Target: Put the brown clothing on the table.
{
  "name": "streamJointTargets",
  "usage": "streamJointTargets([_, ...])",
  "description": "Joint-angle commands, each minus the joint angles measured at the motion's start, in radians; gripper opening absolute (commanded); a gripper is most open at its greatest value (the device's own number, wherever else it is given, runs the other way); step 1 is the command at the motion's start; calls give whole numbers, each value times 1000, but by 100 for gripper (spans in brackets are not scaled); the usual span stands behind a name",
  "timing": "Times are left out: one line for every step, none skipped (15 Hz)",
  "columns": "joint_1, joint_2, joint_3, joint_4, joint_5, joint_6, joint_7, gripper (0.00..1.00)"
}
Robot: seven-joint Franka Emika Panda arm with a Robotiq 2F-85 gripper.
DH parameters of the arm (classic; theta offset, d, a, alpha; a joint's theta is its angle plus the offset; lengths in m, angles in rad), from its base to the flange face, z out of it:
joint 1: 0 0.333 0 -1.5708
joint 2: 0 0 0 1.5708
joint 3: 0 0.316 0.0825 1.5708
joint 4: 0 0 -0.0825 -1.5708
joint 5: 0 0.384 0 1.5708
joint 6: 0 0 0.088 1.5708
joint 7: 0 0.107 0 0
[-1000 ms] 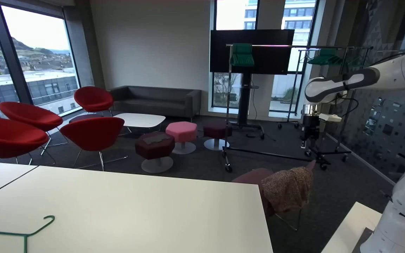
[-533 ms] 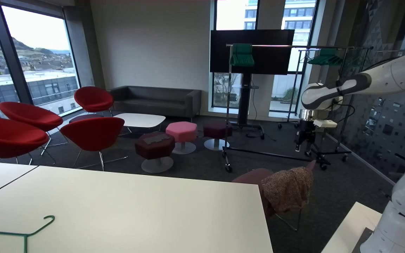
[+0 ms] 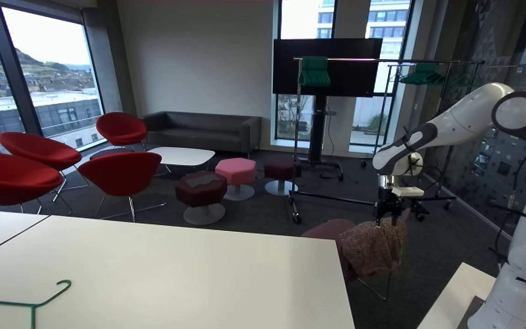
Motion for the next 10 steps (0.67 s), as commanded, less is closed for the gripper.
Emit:
streamJointTargets([-38, 25, 38, 6, -2, 0, 4, 100])
streamJointTargets([-40, 42, 39, 12, -1, 1, 4, 100])
streamJointTargets([-42, 51, 40, 17, -1, 1, 5, 100])
streamJointTargets([-42, 52, 40, 19, -1, 1, 5, 100])
streamJointTargets([-43, 52, 40, 22, 0, 1, 5, 100])
streamJointTargets([-45, 52, 40, 24, 0, 1, 4, 100])
streamJointTargets([-46, 52, 40, 25, 0, 1, 4, 100])
streamJointTargets([-43, 62, 44, 25, -12, 5, 8, 100])
streamJointTargets([-41, 72, 48, 23, -22, 13, 12, 100])
streamJointTargets([-38, 90, 53, 17, -29, 38, 13, 100])
